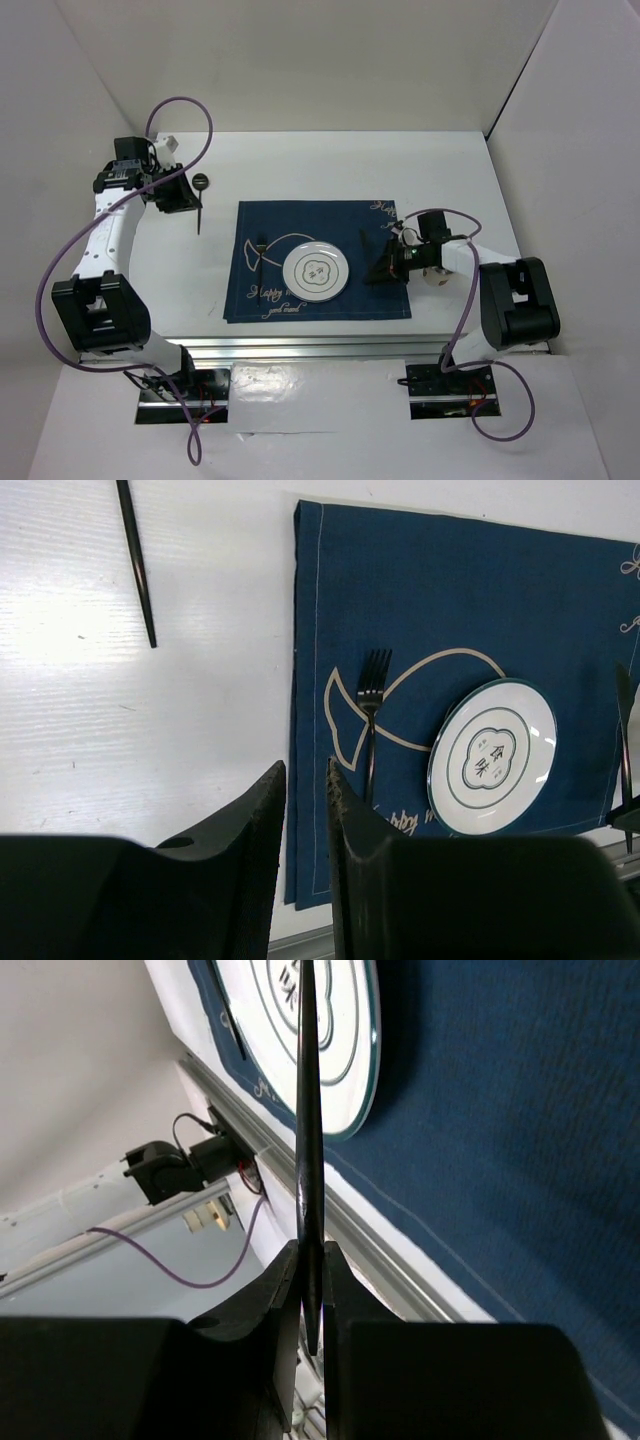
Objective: Set the dinner table for one person
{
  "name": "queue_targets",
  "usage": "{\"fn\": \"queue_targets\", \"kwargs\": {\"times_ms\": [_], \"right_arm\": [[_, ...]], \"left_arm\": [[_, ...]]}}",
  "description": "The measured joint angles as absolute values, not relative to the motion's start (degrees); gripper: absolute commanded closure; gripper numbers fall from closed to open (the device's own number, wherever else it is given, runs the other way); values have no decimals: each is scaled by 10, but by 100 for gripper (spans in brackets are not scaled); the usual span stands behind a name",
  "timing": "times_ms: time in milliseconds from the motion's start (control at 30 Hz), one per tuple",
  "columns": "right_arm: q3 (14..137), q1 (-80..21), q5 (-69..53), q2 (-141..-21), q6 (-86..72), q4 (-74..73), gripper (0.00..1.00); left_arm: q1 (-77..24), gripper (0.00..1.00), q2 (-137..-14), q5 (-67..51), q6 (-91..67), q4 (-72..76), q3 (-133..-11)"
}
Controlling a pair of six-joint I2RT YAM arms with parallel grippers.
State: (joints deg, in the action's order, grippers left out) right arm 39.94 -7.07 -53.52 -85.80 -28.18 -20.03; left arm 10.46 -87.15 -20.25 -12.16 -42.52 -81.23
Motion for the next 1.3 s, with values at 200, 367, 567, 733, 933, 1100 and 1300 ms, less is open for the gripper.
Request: {"fn": "queue_targets", "kwargs": {"times_ms": [200, 367, 567, 733, 933, 1100, 1300], "right_arm": [[398, -71, -529, -885, -320, -145, 100], [398, -70, -523, -896, -340, -110, 94], [386, -70, -531, -954, -347, -79, 92], [378, -70, -545, -970, -345, -56, 76], [378, -73, -543, -971, -349, -58, 60], [378, -73, -531, -967, -346, -72, 54], [372, -79, -518, -957, -344, -84, 54]], "left_arm": [[110, 71, -874, -203, -122, -429, -812], [114, 71, -874, -203, -122, -434, -812], [115, 71, -874, -203, -122, -434, -812], [115, 71, -874, -203, -122, -435, -812], [115, 71, -874, -203, -121, -435, -812], [115, 71, -874, -203, -122, -435, -812], [115, 71, -874, -203, -122, -435, -812]]}}
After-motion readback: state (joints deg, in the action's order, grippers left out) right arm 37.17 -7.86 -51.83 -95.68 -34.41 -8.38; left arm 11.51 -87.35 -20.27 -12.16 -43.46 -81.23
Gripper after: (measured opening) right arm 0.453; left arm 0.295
